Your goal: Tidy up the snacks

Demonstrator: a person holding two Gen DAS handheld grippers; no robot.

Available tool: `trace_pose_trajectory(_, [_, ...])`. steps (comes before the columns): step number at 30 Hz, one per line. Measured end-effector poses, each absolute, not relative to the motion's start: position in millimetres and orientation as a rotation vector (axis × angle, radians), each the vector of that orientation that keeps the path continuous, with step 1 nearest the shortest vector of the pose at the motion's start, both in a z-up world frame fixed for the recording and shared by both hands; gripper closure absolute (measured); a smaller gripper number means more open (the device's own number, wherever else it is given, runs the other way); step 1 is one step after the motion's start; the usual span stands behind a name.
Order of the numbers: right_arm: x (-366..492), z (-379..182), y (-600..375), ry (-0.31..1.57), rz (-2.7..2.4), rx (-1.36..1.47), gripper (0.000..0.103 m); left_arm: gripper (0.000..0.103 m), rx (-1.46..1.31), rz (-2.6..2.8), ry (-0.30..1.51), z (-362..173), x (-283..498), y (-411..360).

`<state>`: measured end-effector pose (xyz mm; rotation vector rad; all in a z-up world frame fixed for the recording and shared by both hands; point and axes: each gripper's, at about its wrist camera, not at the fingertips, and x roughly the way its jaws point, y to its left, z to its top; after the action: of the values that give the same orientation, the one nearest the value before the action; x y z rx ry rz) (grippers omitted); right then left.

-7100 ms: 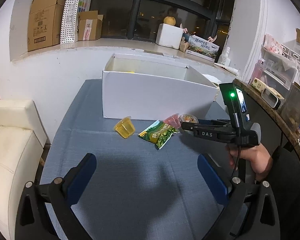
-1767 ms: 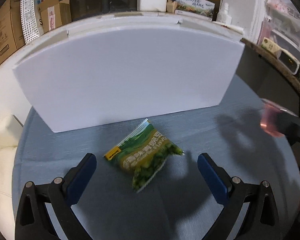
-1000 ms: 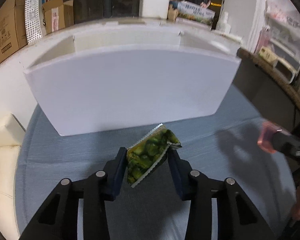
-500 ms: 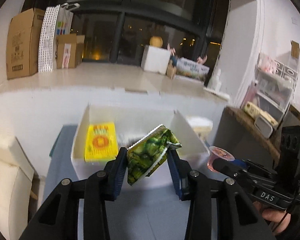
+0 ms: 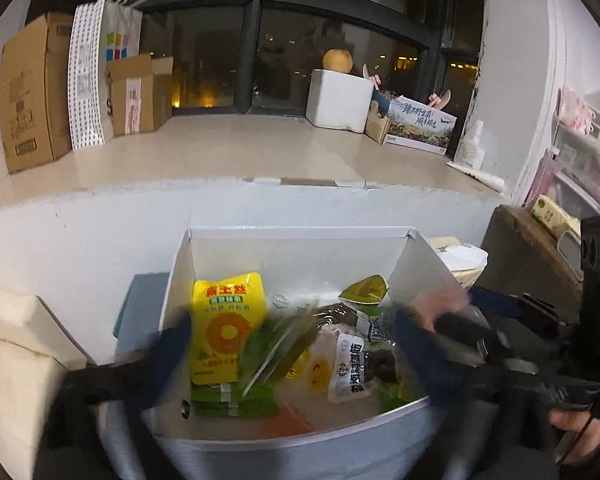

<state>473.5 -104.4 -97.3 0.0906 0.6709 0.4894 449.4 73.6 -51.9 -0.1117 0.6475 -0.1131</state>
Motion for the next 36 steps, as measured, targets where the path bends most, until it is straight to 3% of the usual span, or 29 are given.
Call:
trace_pose_trajectory(6, [465,-103,-108,0.633,0.440,0.071,0.000,0.000,-0.113,-0.061,0.649,-69,448,74])
trace_pose_trajectory(17, [419,-73,-130,0.541,0.438,0.135,0.000,0.000,-0.140,-0.002,0.555,-48,400,78])
trace_pose_trajectory(36, [217,-38,-164,0.452,0.430,-0.003,0.000,0.000,-0.093,-0.031,0.508,-19,192,74])
